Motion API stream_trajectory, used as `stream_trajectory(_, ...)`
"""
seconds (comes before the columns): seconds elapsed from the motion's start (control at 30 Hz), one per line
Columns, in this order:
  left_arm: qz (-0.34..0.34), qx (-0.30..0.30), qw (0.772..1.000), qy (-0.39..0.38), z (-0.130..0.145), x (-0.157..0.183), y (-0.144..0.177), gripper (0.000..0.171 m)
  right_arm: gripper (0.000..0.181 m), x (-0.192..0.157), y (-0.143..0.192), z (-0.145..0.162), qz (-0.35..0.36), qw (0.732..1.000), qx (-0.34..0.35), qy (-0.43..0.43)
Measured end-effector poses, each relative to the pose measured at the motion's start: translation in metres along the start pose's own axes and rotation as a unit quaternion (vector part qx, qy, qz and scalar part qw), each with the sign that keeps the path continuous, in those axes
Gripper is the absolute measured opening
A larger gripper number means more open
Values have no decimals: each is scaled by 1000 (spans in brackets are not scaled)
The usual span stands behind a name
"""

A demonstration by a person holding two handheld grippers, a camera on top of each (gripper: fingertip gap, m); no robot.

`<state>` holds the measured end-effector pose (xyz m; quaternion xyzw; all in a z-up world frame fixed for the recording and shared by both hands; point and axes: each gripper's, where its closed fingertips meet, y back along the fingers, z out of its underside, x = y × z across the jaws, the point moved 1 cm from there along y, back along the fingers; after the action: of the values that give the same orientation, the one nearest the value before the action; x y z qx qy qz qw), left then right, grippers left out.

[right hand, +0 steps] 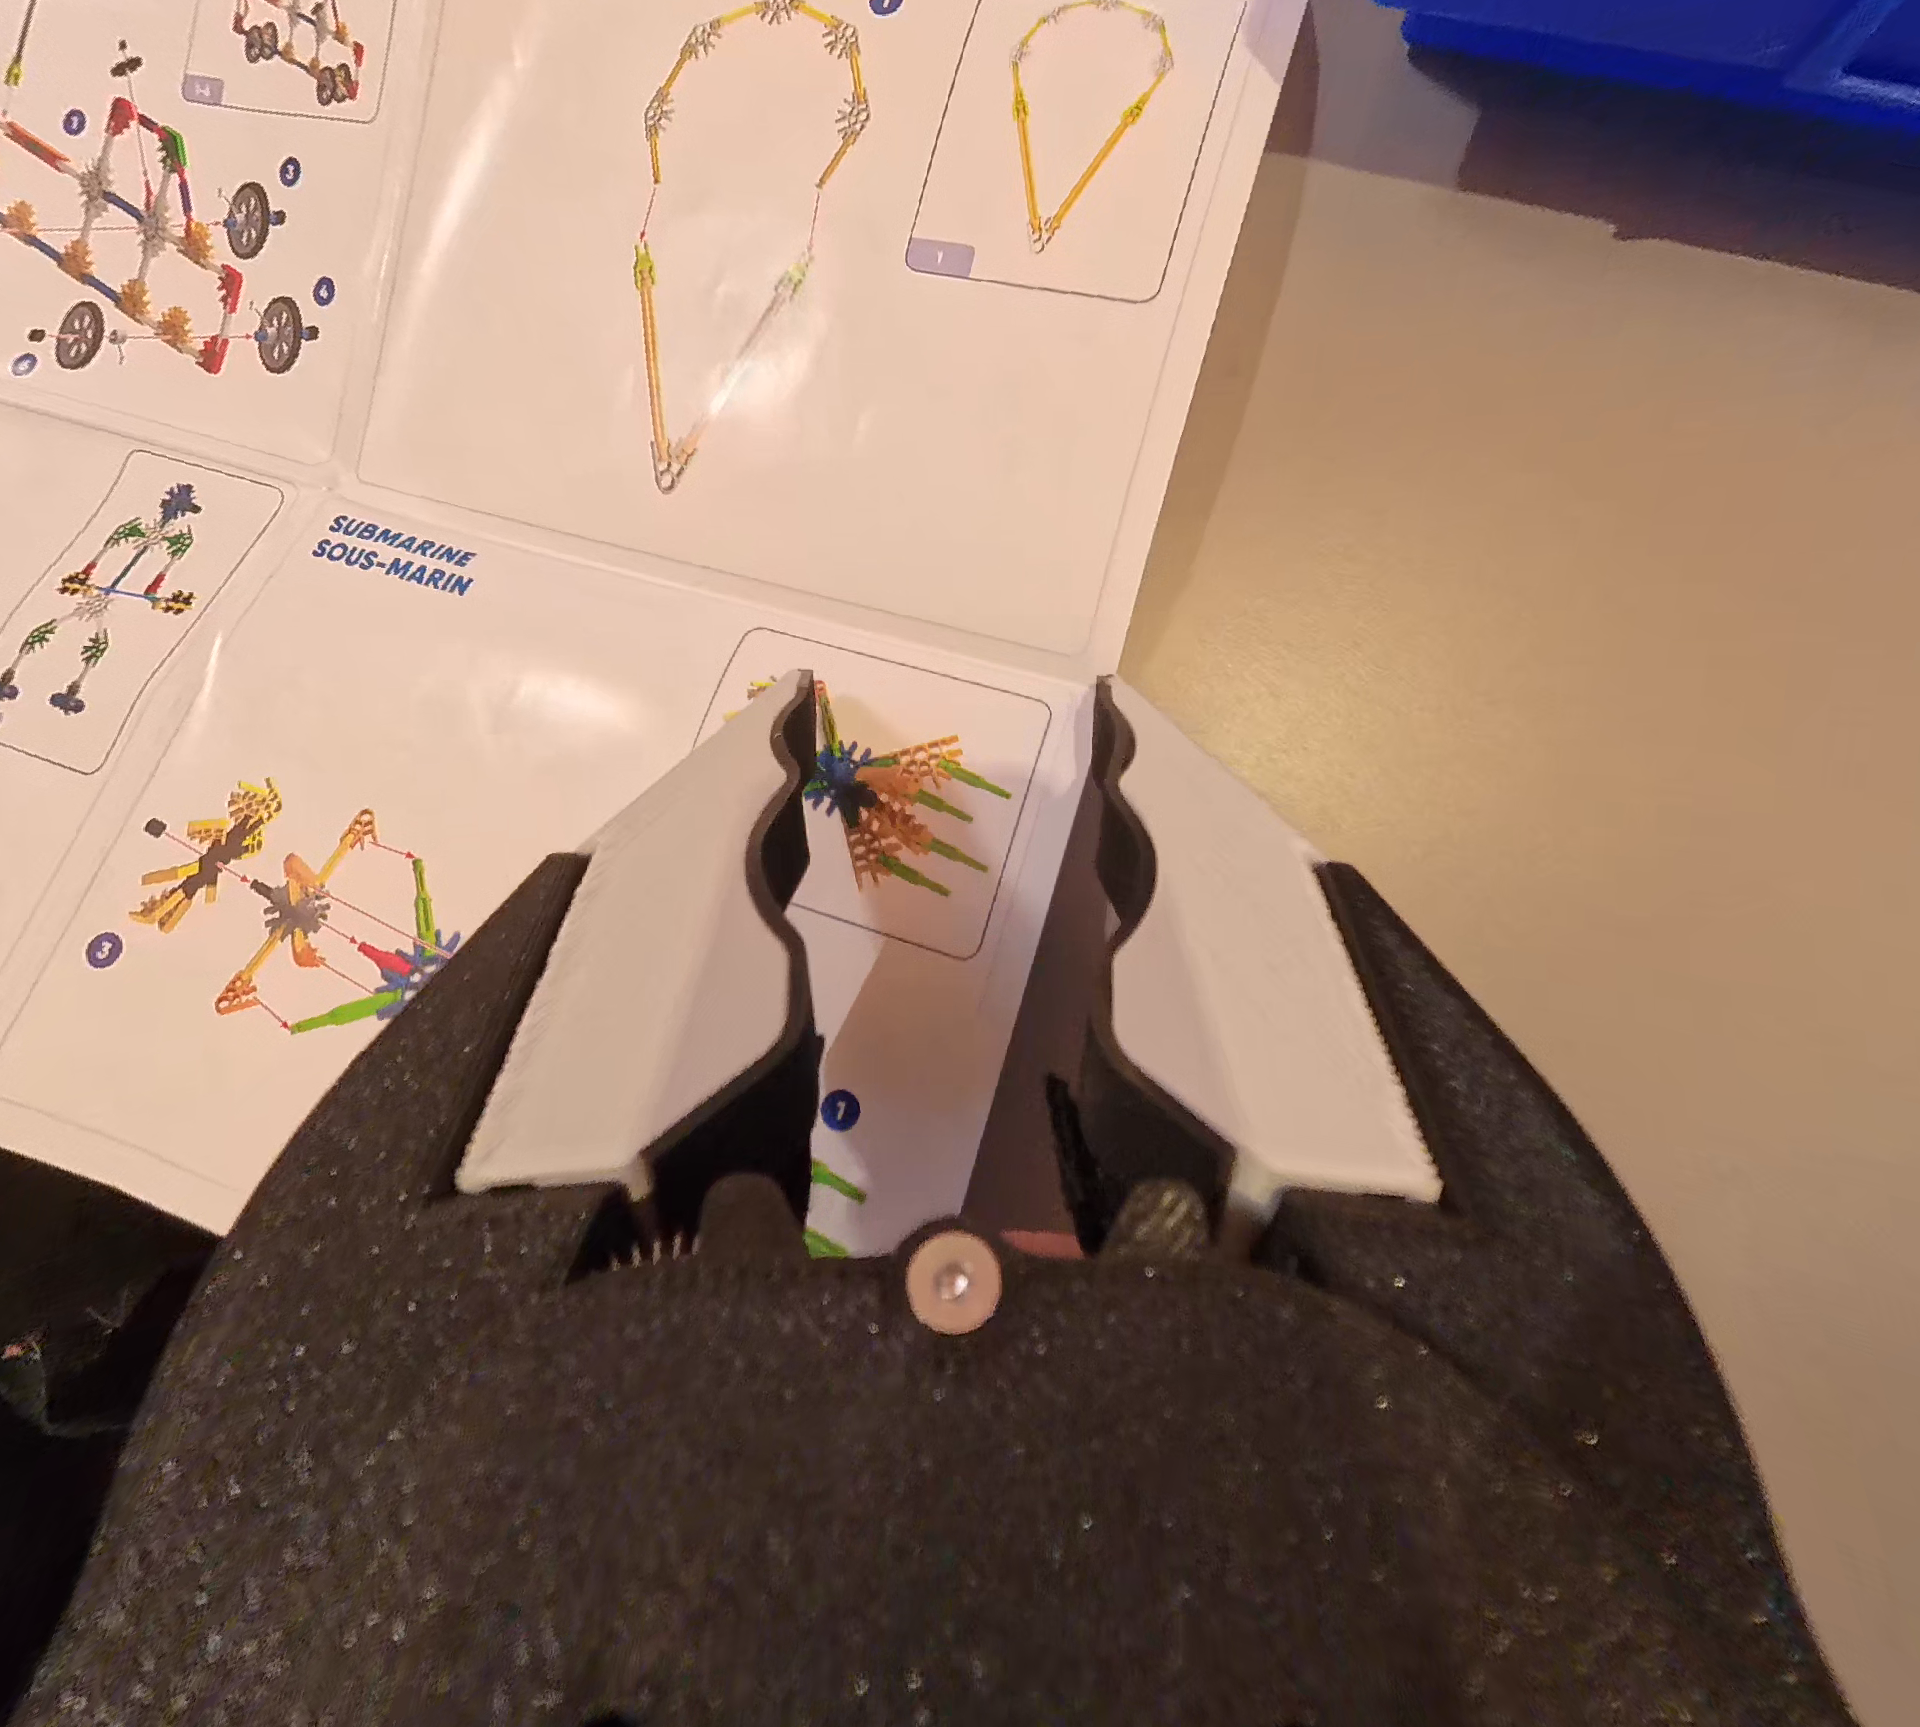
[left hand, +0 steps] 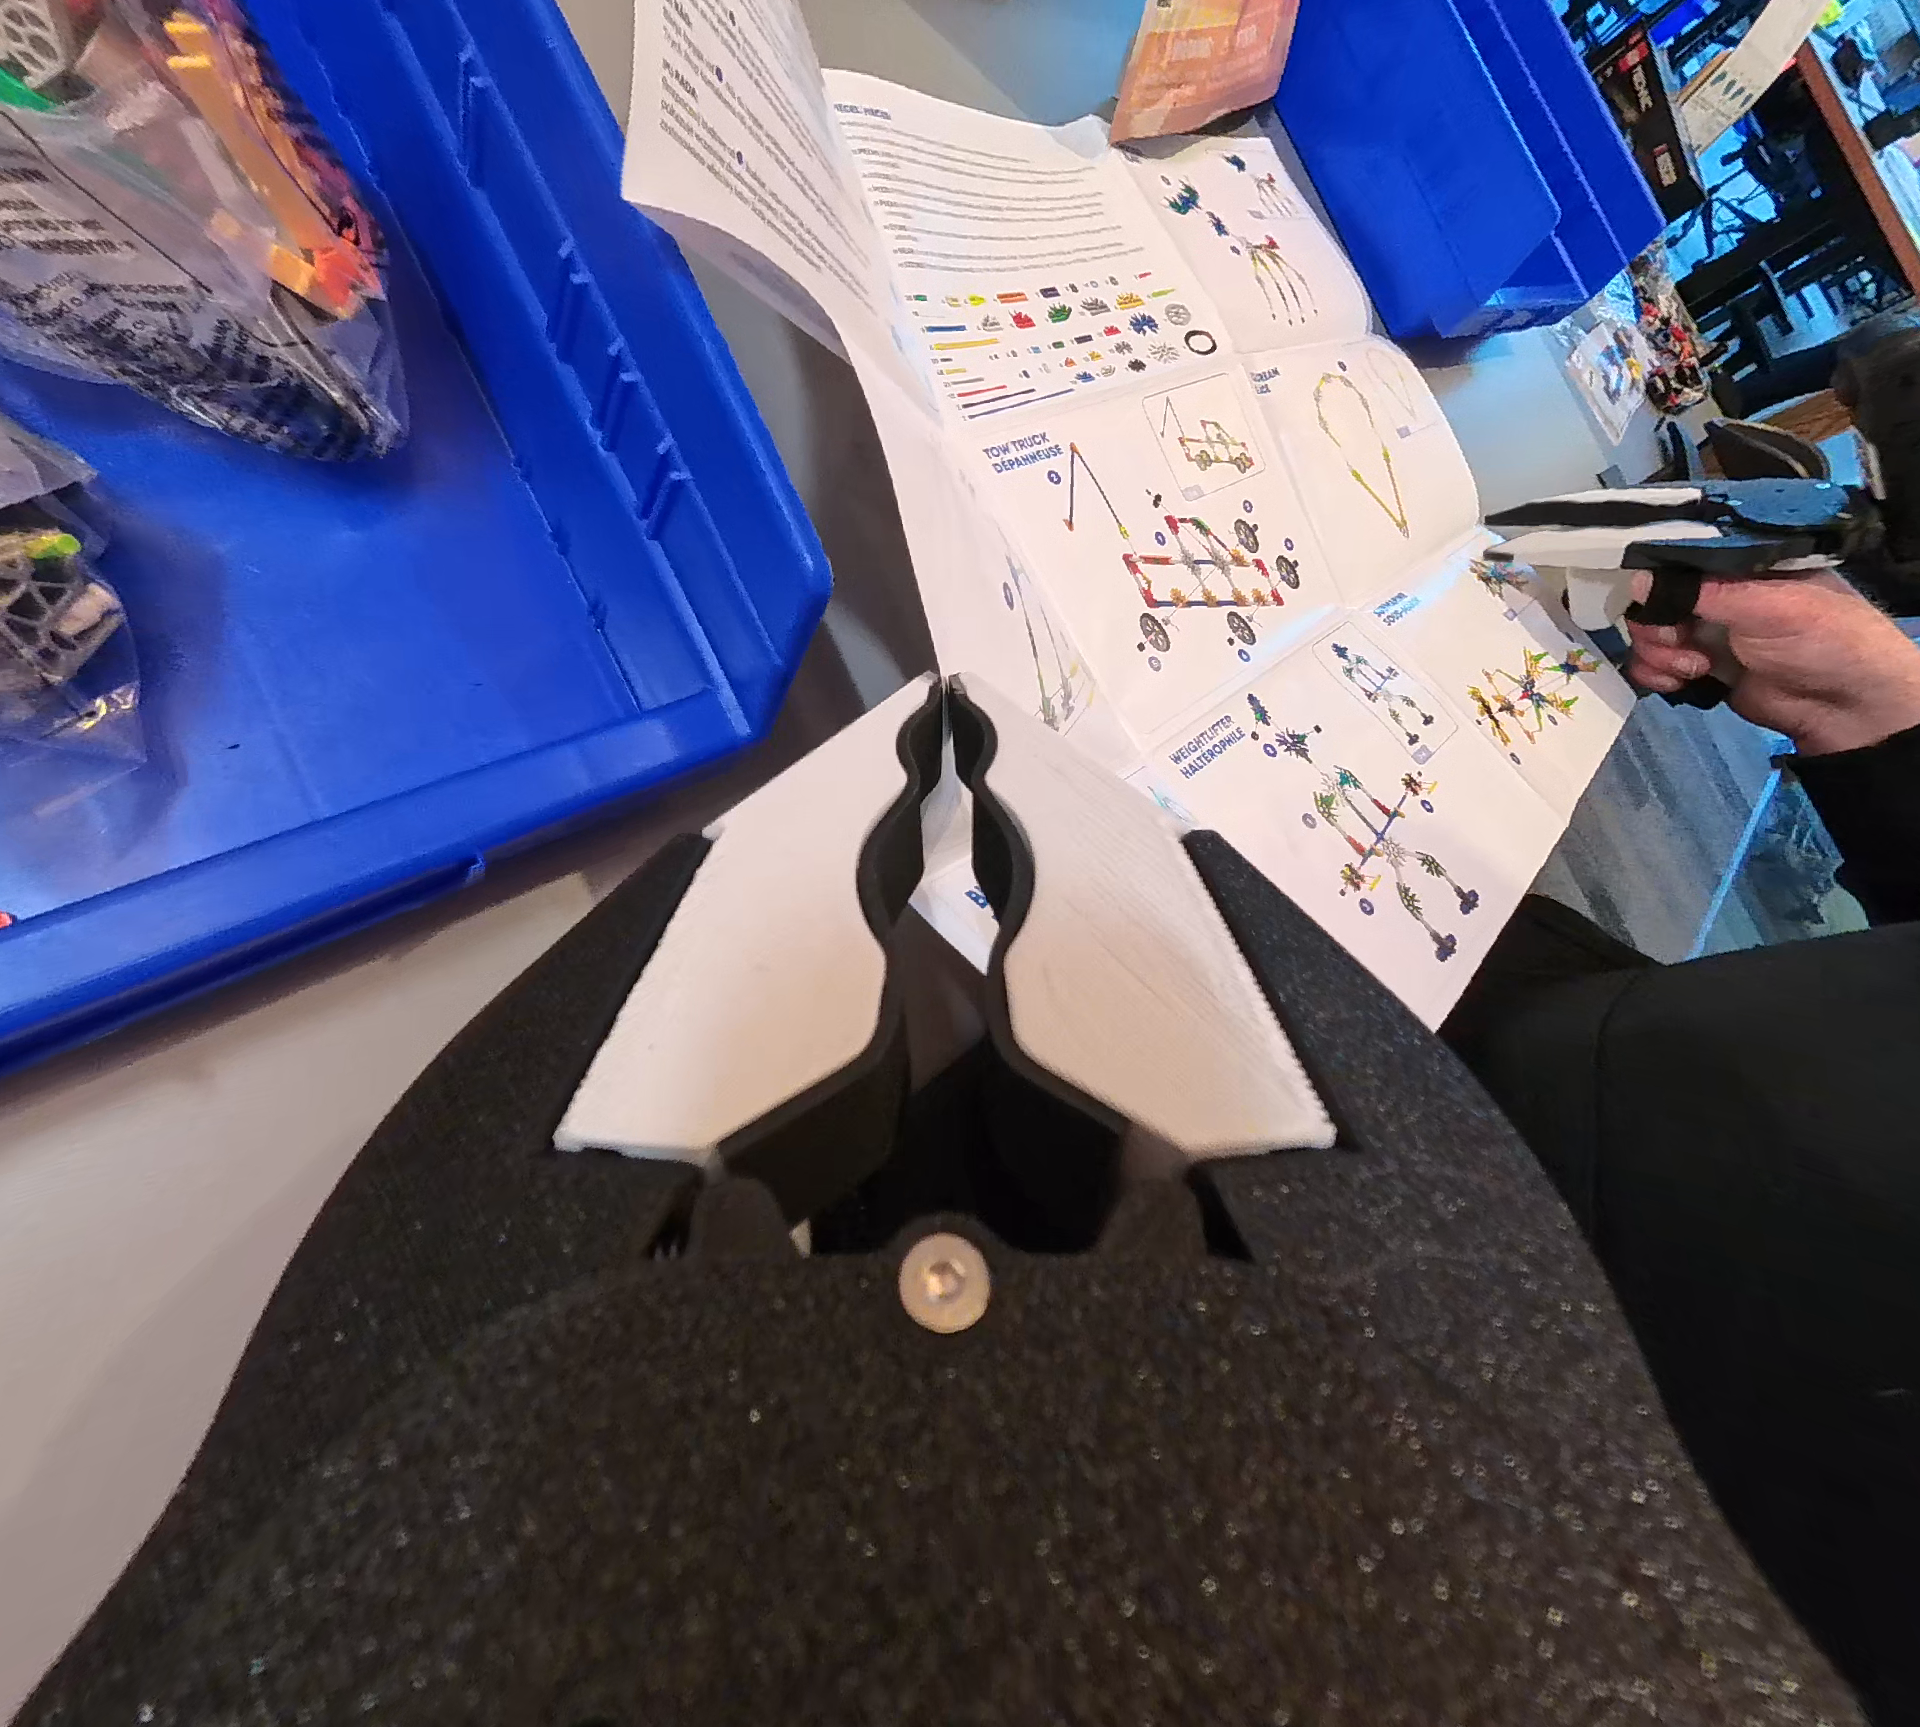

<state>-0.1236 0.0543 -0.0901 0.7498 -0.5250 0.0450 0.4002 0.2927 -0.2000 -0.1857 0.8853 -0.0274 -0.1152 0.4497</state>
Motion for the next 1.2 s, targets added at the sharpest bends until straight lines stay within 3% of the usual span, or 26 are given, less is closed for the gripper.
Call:
stream_trajectory(0.4, -23, 1, 999, -28, -13, -2, 13, 0, 52, -23, -4, 6, -41, 999, -18, 20)
stream_trajectory(0.9, -36, 17, 998, -47, -32, 0, 24, 0, 48, -81, -9, 8, -137, 989, -24, 54)
stream_trajectory(1.2, -24, 22, 998, -56, -39, 12, 20, 0, 48, -89, -9, 8, -150, 987, -26, 58)
